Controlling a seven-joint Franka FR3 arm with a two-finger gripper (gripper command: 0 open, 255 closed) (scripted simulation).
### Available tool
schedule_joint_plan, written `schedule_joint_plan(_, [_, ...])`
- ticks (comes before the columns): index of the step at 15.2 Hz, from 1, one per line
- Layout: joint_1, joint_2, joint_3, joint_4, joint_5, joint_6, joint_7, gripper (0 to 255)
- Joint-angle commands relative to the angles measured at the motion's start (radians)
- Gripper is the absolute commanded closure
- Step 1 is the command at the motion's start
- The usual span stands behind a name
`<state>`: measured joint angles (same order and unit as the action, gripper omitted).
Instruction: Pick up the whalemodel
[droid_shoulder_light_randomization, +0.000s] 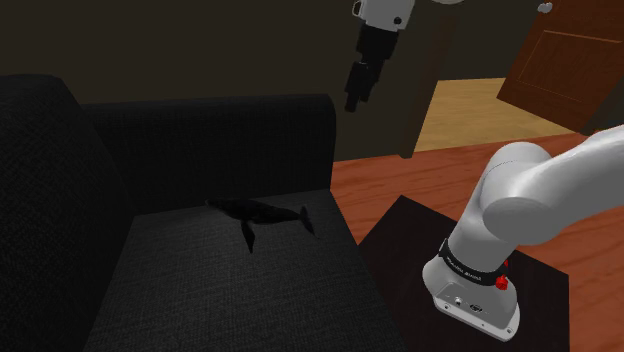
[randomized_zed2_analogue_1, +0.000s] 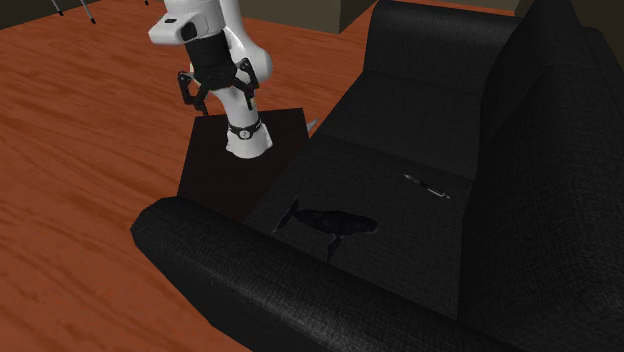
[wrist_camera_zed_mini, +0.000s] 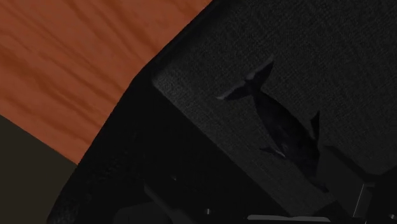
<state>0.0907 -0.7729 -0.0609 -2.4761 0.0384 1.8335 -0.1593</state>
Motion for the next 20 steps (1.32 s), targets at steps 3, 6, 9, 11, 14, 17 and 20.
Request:
schedule_joint_plan(3, [0.048, 0.053, 0.003, -0.085, 0.025, 0.167, -0.06, 0])
schedule_joint_plan(6, [0.087, 0.111, 0.004, -0.134, 0.046, 0.294, -0.11, 0])
schedule_joint_plan(9, [0.131, 0.185, 0.003, -0.171, 0.071, 0.422, -0.164, 0])
schedule_joint_plan(11, [0.162, 0.242, 0.001, -0.187, 0.092, 0.508, -0.203, 0])
schedule_joint_plan(14, [0.214, 0.339, -0.004, -0.201, 0.13, 0.635, -0.269, 0])
schedule_joint_plan(17, [0.274, 0.446, -0.014, -0.2, 0.184, 0.758, -0.348, 0])
schedule_joint_plan(20, [0.342, 0.56, -0.027, -0.184, 0.264, 0.87, -0.449, 0])
